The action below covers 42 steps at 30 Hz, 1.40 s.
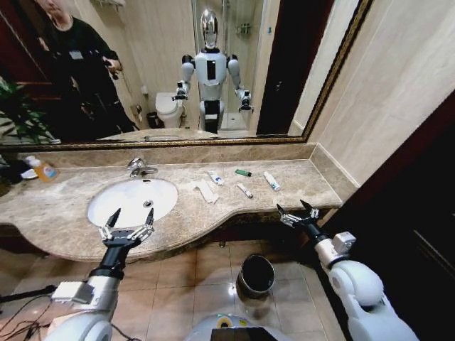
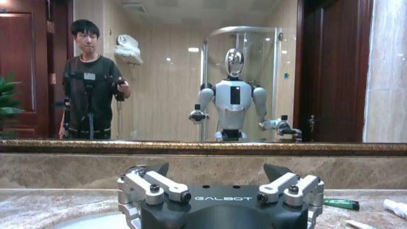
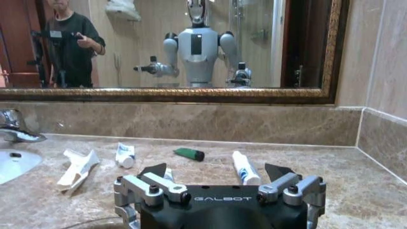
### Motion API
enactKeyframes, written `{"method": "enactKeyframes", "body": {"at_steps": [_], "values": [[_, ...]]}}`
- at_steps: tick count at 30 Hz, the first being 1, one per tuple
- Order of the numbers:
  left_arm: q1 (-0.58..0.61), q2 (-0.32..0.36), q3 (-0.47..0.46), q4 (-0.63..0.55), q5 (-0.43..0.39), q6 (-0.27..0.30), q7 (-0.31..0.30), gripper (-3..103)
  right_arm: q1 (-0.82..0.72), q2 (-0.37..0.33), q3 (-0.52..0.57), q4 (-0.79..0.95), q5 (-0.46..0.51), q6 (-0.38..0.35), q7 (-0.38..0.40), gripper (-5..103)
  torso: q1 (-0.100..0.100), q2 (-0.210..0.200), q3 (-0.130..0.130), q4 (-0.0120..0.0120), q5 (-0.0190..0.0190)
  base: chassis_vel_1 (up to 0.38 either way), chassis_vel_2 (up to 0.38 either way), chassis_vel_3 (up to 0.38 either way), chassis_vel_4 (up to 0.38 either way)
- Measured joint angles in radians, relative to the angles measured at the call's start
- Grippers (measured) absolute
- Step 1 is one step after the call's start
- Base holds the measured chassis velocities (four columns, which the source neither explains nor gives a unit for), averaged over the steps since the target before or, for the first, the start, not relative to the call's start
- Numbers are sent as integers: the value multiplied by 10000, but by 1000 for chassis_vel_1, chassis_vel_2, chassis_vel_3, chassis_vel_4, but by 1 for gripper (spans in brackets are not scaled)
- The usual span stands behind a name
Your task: Pick up the trash from the sink and place it in the trash bin.
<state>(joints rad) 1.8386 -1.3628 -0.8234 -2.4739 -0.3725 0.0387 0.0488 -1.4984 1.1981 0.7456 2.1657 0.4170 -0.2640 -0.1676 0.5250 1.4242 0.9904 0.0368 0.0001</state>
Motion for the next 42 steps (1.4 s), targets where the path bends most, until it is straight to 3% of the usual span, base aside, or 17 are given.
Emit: {"method": "enactKeyframes", "body": {"at_steps": [18, 30, 42], "values": [[0, 0, 0, 0, 0, 0, 0, 100, 1599, -722, -862, -1606, 367, 82, -119, 100, 0, 0, 0, 0, 0, 0, 0, 0, 0], [0, 0, 0, 0, 0, 0, 0, 100, 3875, -1621, -1917, -3200, 1057, -480, -197, 100, 1, -1, 1, 1, 0, 0, 0, 0, 0], [0, 0, 0, 0, 0, 0, 0, 100, 4054, -1706, -2033, -3355, 1117, -514, -156, 100, -1, 0, 0, 0, 0, 0, 0, 0, 0]]}}
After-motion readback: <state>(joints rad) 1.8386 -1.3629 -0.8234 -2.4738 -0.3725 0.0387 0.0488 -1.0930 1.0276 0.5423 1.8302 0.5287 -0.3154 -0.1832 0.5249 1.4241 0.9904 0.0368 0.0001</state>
